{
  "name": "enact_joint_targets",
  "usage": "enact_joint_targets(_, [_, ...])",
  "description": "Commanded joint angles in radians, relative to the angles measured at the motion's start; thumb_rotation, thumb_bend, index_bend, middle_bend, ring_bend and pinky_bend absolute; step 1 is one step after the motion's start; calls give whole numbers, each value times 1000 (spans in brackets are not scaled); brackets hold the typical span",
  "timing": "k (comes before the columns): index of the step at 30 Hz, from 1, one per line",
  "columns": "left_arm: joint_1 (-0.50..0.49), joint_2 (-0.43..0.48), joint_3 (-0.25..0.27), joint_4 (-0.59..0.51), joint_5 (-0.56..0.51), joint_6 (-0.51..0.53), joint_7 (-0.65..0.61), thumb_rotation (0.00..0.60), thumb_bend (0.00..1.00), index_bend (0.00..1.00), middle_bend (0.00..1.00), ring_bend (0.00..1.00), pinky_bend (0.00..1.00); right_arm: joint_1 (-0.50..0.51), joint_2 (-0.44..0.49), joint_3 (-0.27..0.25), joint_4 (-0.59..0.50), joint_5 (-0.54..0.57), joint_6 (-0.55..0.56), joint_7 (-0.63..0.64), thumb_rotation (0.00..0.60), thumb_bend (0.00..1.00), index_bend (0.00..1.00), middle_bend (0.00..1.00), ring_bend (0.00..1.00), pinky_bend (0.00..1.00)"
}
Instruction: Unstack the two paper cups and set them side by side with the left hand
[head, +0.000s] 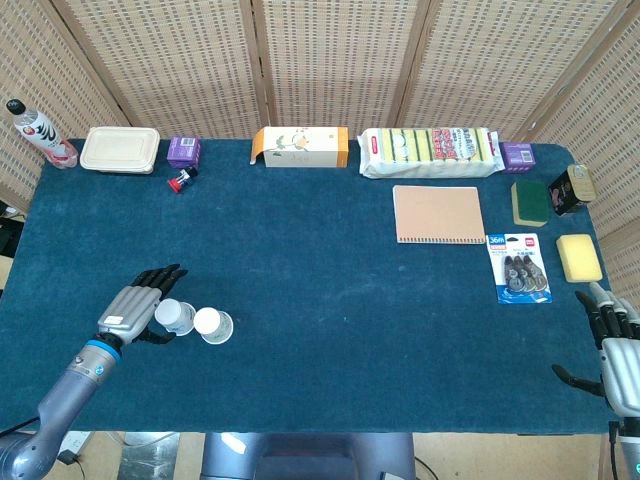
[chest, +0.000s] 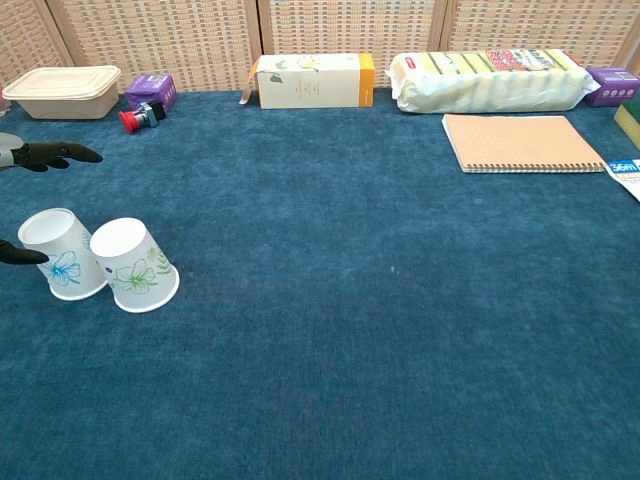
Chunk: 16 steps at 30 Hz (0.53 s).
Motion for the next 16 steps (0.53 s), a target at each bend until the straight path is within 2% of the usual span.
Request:
enact_joint_targets(1, [14,19,-5,-21,27,20,-35,600,174,0,0,0,35,0,0,0,0,2,-1,0,600,20,0,0,0,0])
enact_joint_targets(5, [56,59,2,-36,122,87,-105,600,166,0,0,0,34,1,1,1,-1,5,-4,0,600,21,0,0,0,0])
enact_joint_targets(8, [115,78,20,-18,194,189,-129,600,154,0,0,0,35,1,2,3,-1,9,-5,0,600,20,0,0,0,0])
enact_joint_targets(12, [204,48,35,39,249,359,-84,600,135,0,0,0,35,3,1,6,1,22,-12,-5,600,20,0,0,0,0])
enact_joint_targets(16, [261,19,35,82,260,446,-104,600,130,0,0,0,34,-1,-3,9,11,32,-7,-16,600,20,0,0,0,0])
